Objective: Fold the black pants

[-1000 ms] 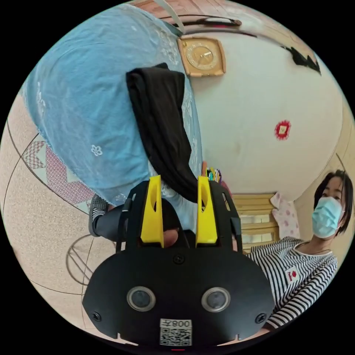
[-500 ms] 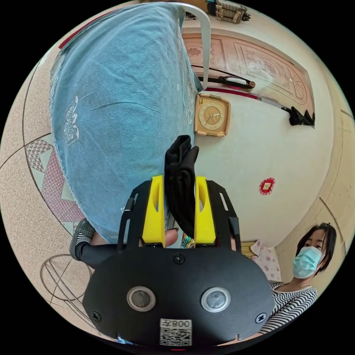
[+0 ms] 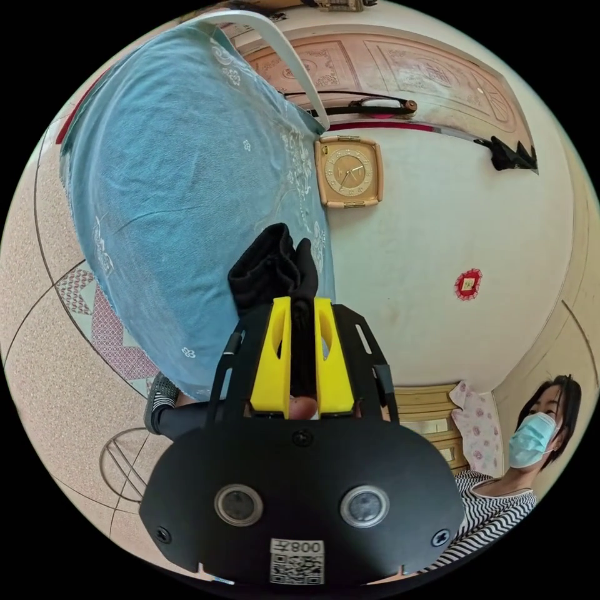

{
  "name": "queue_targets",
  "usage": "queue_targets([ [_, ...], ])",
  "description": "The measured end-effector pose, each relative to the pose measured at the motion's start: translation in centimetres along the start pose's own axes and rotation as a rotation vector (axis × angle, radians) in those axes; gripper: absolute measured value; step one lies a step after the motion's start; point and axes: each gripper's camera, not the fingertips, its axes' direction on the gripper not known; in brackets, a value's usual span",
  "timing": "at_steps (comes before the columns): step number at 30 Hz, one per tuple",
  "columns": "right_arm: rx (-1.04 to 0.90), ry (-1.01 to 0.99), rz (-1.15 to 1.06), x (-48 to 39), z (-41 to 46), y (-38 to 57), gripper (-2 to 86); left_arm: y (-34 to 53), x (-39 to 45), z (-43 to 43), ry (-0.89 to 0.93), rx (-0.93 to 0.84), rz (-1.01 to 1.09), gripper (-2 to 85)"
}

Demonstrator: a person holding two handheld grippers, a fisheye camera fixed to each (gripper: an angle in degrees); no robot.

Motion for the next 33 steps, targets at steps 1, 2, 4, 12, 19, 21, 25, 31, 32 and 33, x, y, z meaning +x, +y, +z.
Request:
queue_targets([
  [1, 0.005, -0.01, 0.001, 0.0, -0.2, 0.8, 2.3, 0.1, 0.2, 0.0, -0.003, -0.004, 0.007, 6.6],
  [2, 0.01, -0.013, 0.0, 0.0, -0.5, 1.7, 2.3, 0.5, 0.5, -0.1, -0.013, -0.012, 0.017, 6.6],
  [4, 0.018, -0.014, 0.003, 0.1, -0.9, 2.9, 2.3, 1.0, 0.7, -0.1, -0.014, -0.023, 0.021, 6.6],
  [12, 0.078, -0.071, -0.039, -0.7, -3.3, 8.6, 2.3, 3.7, 1.6, 1.4, 0.021, -0.039, 0.042, 6.4],
  [19, 0.098, -0.039, -0.045, 0.0, -4.9, 13.1, 2.3, 5.3, -2.2, 3.8, -0.076, -0.054, 0.015, 6.7],
  [21, 0.089, -0.024, -0.035, 0.4, -4.7, 14.0, 2.3, 5.9, -5.6, 4.8, -0.081, -0.058, -0.061, 6.9],
  [25, 0.07, -0.013, -0.027, 0.6, -3.5, 15.5, 2.4, 6.7, -9.5, 6.1, -0.121, -0.059, -0.131, 7.5],
  [31, 0.065, 0.019, -0.043, -0.4, -3.1, 17.0, 2.4, 7.5, -14.1, 7.5, -0.088, -0.032, -0.138, 11.5],
  [32, 0.065, 0.028, -0.045, -0.5, -3.2, 17.4, 2.5, 7.8, -15.1, 8.1, -0.055, -0.03, -0.145, 13.1],
  [33, 0.066, 0.031, -0.045, -0.6, -3.2, 17.6, 2.5, 8.2, -16.2, 8.9, -0.014, -0.04, -0.151, 14.3],
])
